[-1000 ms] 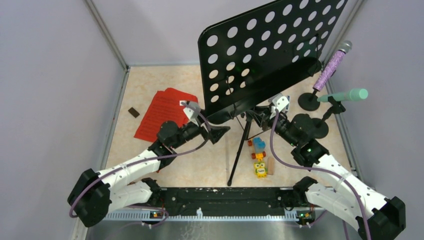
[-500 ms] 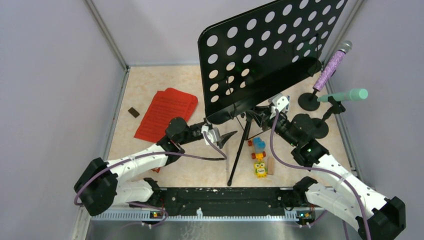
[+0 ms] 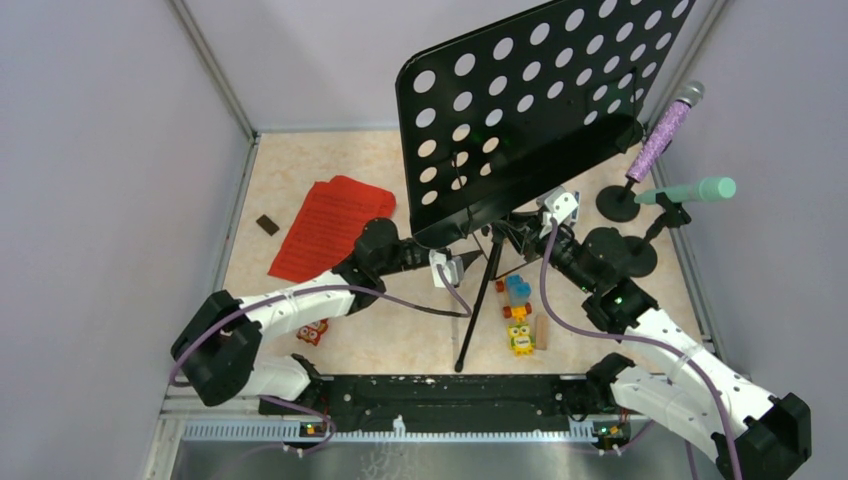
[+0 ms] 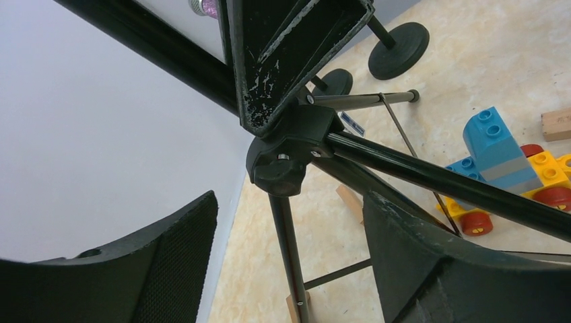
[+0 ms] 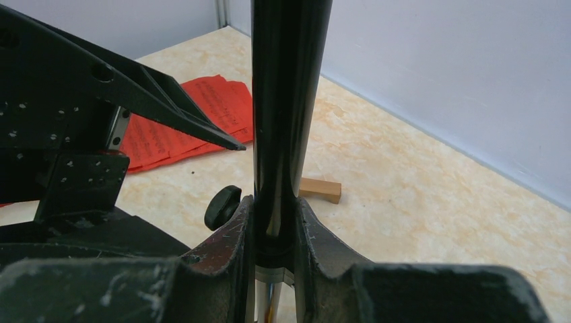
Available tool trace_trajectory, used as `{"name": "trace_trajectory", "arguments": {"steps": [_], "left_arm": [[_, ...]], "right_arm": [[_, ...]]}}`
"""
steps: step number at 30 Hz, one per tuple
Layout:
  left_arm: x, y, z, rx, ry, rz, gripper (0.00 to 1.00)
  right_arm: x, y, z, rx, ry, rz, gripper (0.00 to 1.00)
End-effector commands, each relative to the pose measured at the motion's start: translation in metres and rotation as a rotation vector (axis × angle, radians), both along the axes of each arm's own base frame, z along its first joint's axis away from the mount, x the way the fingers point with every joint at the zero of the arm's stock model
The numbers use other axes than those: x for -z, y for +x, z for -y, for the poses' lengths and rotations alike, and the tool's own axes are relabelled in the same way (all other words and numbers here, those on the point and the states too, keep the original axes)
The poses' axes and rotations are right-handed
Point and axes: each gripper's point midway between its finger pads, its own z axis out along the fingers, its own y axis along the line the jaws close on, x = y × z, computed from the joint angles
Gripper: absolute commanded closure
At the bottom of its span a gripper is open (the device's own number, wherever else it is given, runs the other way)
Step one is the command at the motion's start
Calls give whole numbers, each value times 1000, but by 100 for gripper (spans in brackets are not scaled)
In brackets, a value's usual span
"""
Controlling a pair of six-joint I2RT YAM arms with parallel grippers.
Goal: Pack up the instrument practice props
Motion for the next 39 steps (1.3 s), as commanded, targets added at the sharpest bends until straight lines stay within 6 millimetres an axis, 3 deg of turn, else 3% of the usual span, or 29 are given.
{"name": "trace_trajectory", "arguments": {"steps": [1,7,15,18,29,32,37,39], "left_arm": [[-18,0,10,35,-22,61,21],[-15,3,15,48,-1,58,38],[-18,7,21,54,4,67,43],[-16,6,24,70,19,56,49],[-12,7,26,71,28,-4,80],[-10,10,25,43,5,-95,84],[-6,25,22,-90,-113,-427,100],[-2,25,20,-123,-172,-556,100]], "right_arm": [[26,-12,-11,-83,-65,-46,100],[26,-12,-10,-81,-65,-44,100],[25,-12,-10,-78,-63,-41,100],[25,-12,-10,-78,-63,-38,100],[25,-13,-9,-76,-61,-35,100],[24,-13,-9,-77,-58,-33,100],[24,-13,-8,-74,-57,-33,100],[25,-13,-9,-74,-56,-34,100]]}}
